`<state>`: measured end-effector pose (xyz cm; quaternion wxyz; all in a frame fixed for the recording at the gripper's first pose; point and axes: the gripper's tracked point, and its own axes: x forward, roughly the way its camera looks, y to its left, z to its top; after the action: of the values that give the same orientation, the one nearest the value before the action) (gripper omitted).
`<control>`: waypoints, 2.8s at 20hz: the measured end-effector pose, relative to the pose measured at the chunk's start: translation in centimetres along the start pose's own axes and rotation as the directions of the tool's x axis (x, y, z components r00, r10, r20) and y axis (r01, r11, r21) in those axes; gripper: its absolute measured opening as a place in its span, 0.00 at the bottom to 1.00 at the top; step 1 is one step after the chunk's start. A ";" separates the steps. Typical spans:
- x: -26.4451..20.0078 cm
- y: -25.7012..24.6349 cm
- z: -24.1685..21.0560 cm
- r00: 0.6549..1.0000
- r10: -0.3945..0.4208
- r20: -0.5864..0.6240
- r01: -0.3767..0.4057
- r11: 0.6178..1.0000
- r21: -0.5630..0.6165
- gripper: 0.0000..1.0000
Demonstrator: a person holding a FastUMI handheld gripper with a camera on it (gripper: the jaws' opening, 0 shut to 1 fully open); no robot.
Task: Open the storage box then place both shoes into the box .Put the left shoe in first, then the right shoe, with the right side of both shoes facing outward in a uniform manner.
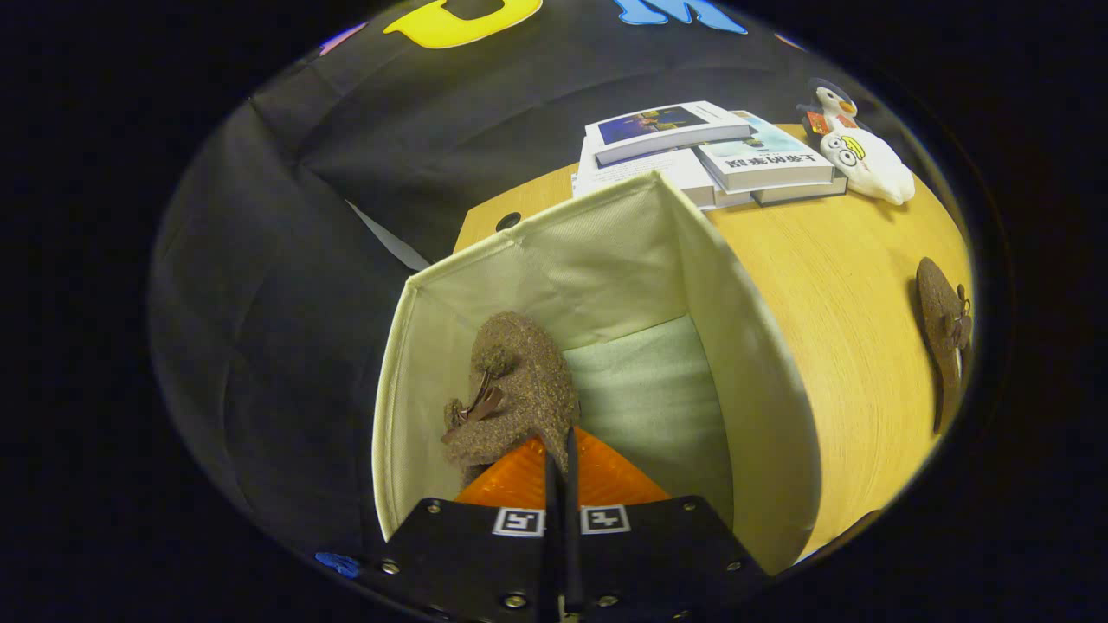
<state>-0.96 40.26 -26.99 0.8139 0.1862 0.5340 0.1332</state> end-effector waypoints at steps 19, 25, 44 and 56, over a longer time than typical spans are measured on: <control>-10.4 -0.1 4.9 0.967 0.218 0.133 -0.159 0.920 -0.358 0.98; -14.8 -6.1 9.1 0.949 0.164 0.268 -0.050 0.920 -0.388 0.98; -18.2 -34.2 10.5 0.903 -0.217 0.370 0.327 0.906 -0.268 0.98; -15.3 -43.6 4.6 0.940 -0.271 0.205 0.305 0.939 -0.161 0.98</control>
<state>-1.95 -5.90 -32.17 0.8836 0.0383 0.4645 0.0452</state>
